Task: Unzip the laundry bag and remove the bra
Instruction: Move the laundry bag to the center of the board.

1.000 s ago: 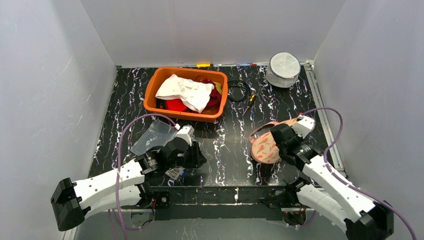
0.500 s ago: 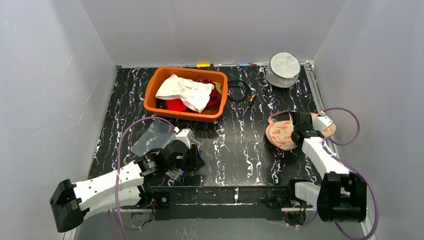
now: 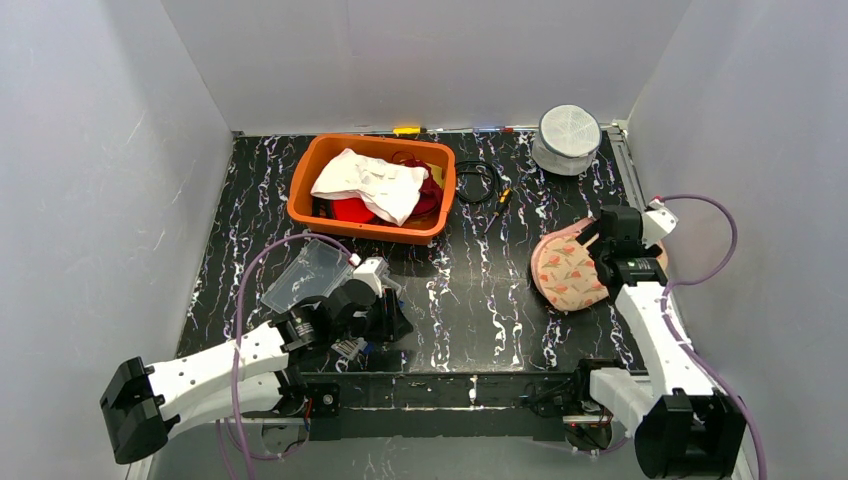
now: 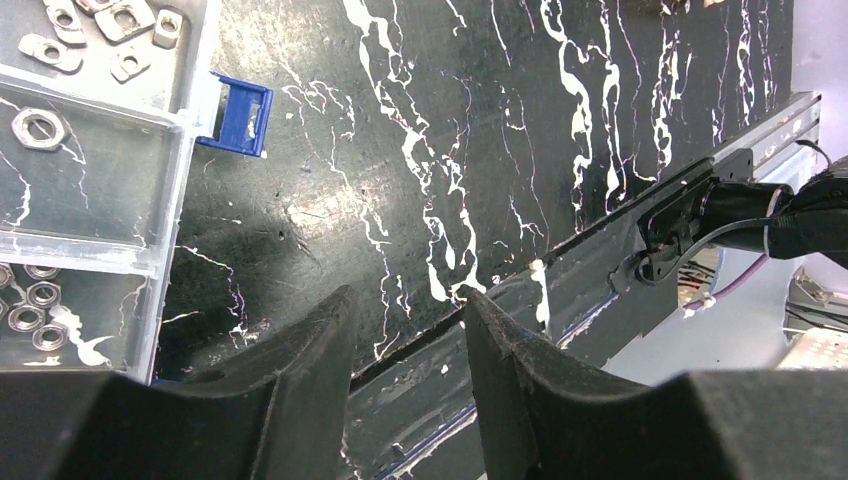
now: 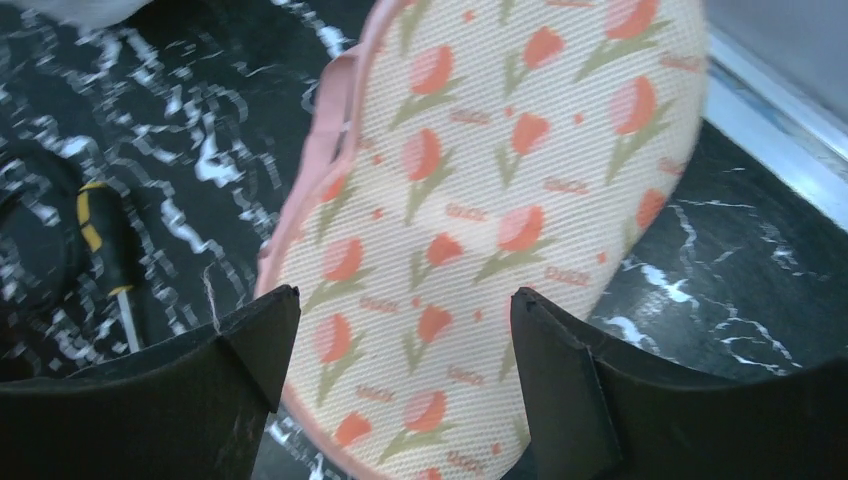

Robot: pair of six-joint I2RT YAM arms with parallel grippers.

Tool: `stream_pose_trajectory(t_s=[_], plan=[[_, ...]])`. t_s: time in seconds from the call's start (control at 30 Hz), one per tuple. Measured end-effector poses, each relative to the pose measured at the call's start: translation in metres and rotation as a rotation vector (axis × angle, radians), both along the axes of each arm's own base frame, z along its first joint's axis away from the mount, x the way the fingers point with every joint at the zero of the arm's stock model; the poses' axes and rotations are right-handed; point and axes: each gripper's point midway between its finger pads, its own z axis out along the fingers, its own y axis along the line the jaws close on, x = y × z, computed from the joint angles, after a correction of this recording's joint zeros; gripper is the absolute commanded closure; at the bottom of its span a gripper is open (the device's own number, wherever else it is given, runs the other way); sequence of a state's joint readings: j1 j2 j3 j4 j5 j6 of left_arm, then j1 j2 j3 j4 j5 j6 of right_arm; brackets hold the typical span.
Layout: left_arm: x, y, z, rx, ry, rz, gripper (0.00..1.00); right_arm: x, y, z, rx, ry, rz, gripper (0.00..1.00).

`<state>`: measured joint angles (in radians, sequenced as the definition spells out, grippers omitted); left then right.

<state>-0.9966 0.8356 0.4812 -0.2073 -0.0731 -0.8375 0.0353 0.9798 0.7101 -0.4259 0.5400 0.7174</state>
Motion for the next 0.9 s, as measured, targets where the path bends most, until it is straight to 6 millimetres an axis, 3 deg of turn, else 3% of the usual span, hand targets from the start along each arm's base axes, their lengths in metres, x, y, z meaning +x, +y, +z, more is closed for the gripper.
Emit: stream_pose_trajectory(t_s=[0.07,0.17,0.43,0.6,0.73,0.9], plan=[[0.000,-0.001,-0.001,0.002,0.005,-0.004,0.57,0.003,0.012,0.009,0.015,-0.028,0.050,0.21],[0.000,-0.002,-0.003,0.005,0.011,-0.007,0.57,0.006,0.046,0.004,0.049,-0.013,0.184,0.24],[-0.002,-0.006,-0.005,0.001,0.024,-0.018,0.57,-0.001,0.144,-0.060,-0.022,0.220,0.526,0.29],[-0.003,-0.005,-0.004,-0.004,0.029,-0.015,0.57,0.015,0.179,-0.067,-0.107,0.244,0.614,0.30],[-0.003,-0.005,-0.003,-0.005,0.028,-0.014,0.56,0.038,0.193,-0.081,-0.153,0.272,0.615,0.31],[-0.004,-0.003,-0.005,0.005,0.035,-0.014,0.56,0.033,0.173,-0.111,-0.209,0.358,0.562,0.31]])
